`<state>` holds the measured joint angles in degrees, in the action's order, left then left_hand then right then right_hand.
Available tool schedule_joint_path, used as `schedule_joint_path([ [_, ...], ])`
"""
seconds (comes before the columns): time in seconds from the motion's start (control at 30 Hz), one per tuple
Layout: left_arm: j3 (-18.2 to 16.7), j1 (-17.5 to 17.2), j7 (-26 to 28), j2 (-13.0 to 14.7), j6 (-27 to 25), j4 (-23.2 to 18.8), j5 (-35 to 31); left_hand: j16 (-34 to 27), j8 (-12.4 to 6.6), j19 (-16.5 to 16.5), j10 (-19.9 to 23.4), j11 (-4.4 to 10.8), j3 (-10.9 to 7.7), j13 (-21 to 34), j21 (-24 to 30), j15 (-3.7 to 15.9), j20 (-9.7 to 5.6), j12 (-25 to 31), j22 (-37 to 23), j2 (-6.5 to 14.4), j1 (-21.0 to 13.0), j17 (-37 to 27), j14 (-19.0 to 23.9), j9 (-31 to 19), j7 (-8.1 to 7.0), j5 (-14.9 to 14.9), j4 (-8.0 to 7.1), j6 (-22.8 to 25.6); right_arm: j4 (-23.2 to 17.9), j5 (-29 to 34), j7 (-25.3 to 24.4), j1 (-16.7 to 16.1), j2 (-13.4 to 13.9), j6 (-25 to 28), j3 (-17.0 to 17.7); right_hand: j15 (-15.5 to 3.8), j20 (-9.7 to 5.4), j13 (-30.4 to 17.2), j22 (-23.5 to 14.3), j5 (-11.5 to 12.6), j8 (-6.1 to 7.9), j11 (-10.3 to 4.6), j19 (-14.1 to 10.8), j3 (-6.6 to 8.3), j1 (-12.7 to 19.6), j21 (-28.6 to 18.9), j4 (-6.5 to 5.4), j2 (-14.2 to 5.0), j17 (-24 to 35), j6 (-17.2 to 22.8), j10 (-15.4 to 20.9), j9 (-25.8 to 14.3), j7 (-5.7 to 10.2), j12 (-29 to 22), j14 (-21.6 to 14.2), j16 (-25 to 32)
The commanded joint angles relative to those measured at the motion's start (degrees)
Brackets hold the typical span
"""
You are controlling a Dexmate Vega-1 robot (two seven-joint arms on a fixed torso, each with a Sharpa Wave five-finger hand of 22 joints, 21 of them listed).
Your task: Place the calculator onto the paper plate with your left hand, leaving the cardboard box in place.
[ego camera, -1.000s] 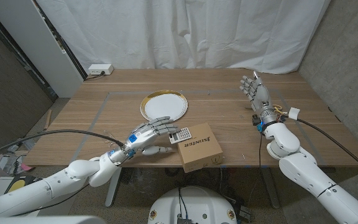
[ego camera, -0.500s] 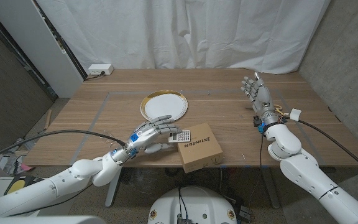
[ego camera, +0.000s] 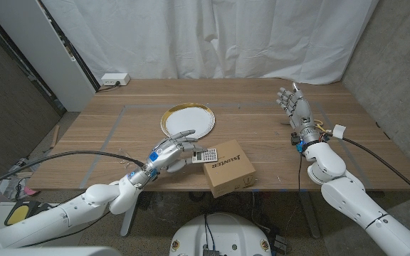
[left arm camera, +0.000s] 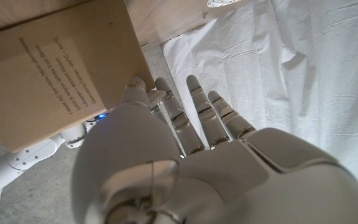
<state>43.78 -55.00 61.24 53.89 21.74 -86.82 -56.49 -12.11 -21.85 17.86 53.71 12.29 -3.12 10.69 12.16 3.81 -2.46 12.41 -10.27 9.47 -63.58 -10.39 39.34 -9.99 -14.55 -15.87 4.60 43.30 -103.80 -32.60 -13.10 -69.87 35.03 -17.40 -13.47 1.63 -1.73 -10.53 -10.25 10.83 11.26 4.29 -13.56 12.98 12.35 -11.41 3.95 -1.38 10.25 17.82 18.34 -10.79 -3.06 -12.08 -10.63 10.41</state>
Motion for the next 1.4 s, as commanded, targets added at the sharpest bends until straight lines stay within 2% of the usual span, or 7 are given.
schedule_joint_path([
  [0.03,-1.8,-0.7,-0.5,-1.5,-1.6,-0.4,2.5,-0.1,0.29,0.3,0.9,0.04,-0.49,0.1,0.4,7.45,-0.91,-0.3,-0.3,0.6,-0.3,0.0,1.0,-0.1,5.7,0.2,-0.26,16.0,1.4,0.0,1.0,1.0,-0.6,-0.8,-0.4,0.1,-0.11,-0.1,-0.3,0.1,0.09,0.08,-0.5,-0.11,-0.1,-0.2,0.2,-0.13,0.2,0.4,0.4,-0.3,0.34,-0.2,-0.6,0.3],
  [0.8,-4.3,1.0,-2.6,-1.5,-0.8,0.5,5.7,0.3,1.48,0.4,2.2,-0.05,-1.59,0.1,0.3,6.16,0.13,-1.0,-0.3,0.4,-0.8,-0.1,2.0,0.1,6.43,0.6,-0.98,17.1,3.7,0.9,0.6,5.0,-2.2,0.3,-2.6,-0.21,-0.11,-0.1,-0.3,0.2,0.09,-0.01,-0.6,-0.33,-0.4,-0.2,0.22,-0.03,0.2,0.4,0.4,-0.3,0.38,-0.2,-0.6,0.3],
  [1.4,-6.3,0.1,-3.8,-1.8,-2.3,-0.8,7.5,0.6,2.24,0.6,2.6,-0.08,-2.23,0.2,0.3,5.9,0.07,-1.4,-0.3,0.2,-1.2,-0.1,2.5,0.0,6.52,1.1,-1.33,17.6,5.0,1.1,0.9,6.8,-2.4,0.8,-3.3,-0.21,-0.1,-0.1,-0.3,0.2,0.06,-0.01,-0.6,-0.35,-0.3,-0.2,0.3,-0.13,0.2,0.4,0.5,-0.3,0.33,-0.2,-0.6,0.3],
])
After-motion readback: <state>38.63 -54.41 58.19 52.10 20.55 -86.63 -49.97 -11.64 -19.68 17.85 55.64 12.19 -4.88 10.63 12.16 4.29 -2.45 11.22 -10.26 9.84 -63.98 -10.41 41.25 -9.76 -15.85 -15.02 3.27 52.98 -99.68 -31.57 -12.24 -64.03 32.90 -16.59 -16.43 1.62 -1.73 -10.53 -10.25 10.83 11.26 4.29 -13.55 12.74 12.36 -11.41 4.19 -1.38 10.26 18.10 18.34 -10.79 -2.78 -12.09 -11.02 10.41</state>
